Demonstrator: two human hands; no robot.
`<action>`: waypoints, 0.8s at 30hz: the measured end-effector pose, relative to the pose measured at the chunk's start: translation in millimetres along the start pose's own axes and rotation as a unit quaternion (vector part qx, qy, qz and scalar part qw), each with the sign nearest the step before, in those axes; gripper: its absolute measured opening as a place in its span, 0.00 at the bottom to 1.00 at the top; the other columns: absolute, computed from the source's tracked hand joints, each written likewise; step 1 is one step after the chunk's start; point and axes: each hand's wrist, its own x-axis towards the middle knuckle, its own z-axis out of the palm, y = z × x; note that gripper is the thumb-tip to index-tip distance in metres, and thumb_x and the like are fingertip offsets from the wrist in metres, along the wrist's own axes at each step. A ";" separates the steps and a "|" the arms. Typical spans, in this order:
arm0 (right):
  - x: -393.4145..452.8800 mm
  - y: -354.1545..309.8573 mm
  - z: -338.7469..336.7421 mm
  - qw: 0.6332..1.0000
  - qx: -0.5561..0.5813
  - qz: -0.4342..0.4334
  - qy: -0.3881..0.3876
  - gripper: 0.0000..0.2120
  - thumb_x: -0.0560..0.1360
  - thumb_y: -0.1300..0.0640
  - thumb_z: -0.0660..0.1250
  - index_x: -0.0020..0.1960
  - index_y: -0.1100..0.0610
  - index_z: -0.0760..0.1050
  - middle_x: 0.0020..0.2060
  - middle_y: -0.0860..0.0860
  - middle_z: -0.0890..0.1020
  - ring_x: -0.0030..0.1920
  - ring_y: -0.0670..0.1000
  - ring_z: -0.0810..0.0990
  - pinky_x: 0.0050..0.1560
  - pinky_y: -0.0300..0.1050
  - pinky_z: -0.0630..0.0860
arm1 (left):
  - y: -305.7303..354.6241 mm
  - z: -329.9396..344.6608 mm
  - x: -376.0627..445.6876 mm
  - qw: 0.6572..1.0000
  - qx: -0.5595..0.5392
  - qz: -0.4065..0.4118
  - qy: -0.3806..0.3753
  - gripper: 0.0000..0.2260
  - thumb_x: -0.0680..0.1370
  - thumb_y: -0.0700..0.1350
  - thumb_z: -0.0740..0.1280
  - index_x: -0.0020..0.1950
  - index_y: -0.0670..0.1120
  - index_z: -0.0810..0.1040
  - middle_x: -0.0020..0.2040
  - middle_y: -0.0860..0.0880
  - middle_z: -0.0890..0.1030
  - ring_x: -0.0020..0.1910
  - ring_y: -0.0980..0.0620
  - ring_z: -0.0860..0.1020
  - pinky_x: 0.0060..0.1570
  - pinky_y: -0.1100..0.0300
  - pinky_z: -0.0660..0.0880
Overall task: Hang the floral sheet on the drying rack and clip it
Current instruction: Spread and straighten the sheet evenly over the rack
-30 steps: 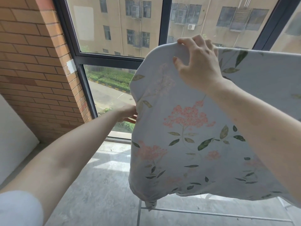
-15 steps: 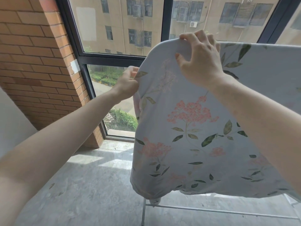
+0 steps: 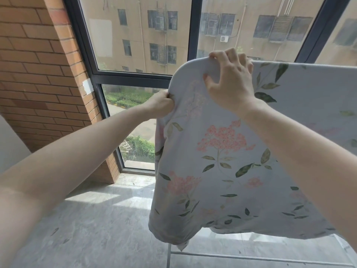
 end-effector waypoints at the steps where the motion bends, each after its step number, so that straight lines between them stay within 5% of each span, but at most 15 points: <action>1: 0.4 0.6 -0.8 1.000 0.003 0.000 -0.003 0.24 0.78 0.47 0.65 0.73 0.49 0.70 0.65 0.50 0.72 0.69 0.56 0.67 0.75 0.55 0.58 | 2.9 -5.1 -0.4 1.000 0.006 -0.004 -0.021 0.08 0.72 0.37 0.60 0.46 0.44 0.77 0.44 0.47 0.78 0.46 0.46 0.75 0.42 0.55 0.70; 4: 1.0 4.0 -4.2 1.000 0.011 -0.013 -0.015 0.24 0.79 0.48 0.66 0.74 0.49 0.70 0.65 0.49 0.73 0.69 0.55 0.68 0.75 0.54 0.59 | 14.0 -22.6 0.1 0.998 0.024 0.011 -0.048 0.15 0.73 0.36 0.65 0.60 0.43 0.75 0.52 0.48 0.78 0.51 0.48 0.76 0.47 0.54 0.74; 7: 2.3 8.8 -7.7 0.999 0.026 -0.023 -0.023 0.26 0.79 0.49 0.67 0.75 0.49 0.70 0.66 0.48 0.75 0.69 0.53 0.69 0.75 0.51 0.59 | 33.7 -35.1 -2.1 0.998 0.019 0.061 0.007 0.30 0.74 0.39 0.70 0.74 0.50 0.63 0.62 0.50 0.75 0.58 0.48 0.76 0.52 0.52 0.78; 12: 2.2 23.7 -11.7 0.999 0.047 0.001 -0.004 0.25 0.78 0.51 0.68 0.74 0.50 0.70 0.66 0.47 0.77 0.69 0.52 0.71 0.75 0.50 0.60 | 70.2 -31.3 0.2 0.966 0.142 0.209 0.051 0.39 0.73 0.46 0.71 0.81 0.51 0.59 0.77 0.49 0.67 0.73 0.47 0.68 0.70 0.49 0.70; 15: -1.8 40.7 -18.2 0.999 0.028 0.025 0.002 0.23 0.79 0.51 0.66 0.73 0.50 0.71 0.65 0.49 0.77 0.69 0.54 0.70 0.76 0.51 0.58 | 83.9 -21.7 4.9 0.944 0.240 0.221 0.047 0.33 0.73 0.47 0.70 0.78 0.50 0.64 0.70 0.49 0.73 0.69 0.46 0.71 0.69 0.48 0.70; 18: -5.9 57.1 -27.4 0.999 0.006 0.035 -0.001 0.21 0.79 0.52 0.65 0.72 0.51 0.72 0.65 0.49 0.77 0.68 0.54 0.70 0.77 0.51 0.57 | 96.7 -14.7 7.3 0.935 0.270 0.219 0.076 0.17 0.74 0.45 0.69 0.60 0.51 0.69 0.52 0.51 0.75 0.54 0.46 0.76 0.49 0.53 0.72; 20: -7.7 66.0 -33.4 0.999 -0.002 0.039 -0.003 0.21 0.79 0.52 0.65 0.72 0.51 0.72 0.66 0.48 0.76 0.68 0.54 0.69 0.76 0.50 0.56 | 105.9 -12.0 7.7 0.929 0.282 0.223 0.086 0.14 0.73 0.44 0.68 0.53 0.53 0.65 0.45 0.53 0.72 0.48 0.46 0.75 0.44 0.54 0.68; 24: -12.1 89.5 -45.8 0.998 -0.013 0.058 0.000 0.22 0.79 0.53 0.66 0.73 0.51 0.73 0.67 0.49 0.76 0.70 0.55 0.69 0.77 0.51 0.57 | 111.1 -10.0 10.3 0.927 0.294 0.216 0.087 0.12 0.72 0.44 0.68 0.52 0.50 0.68 0.43 0.52 0.74 0.45 0.45 0.75 0.41 0.54 0.68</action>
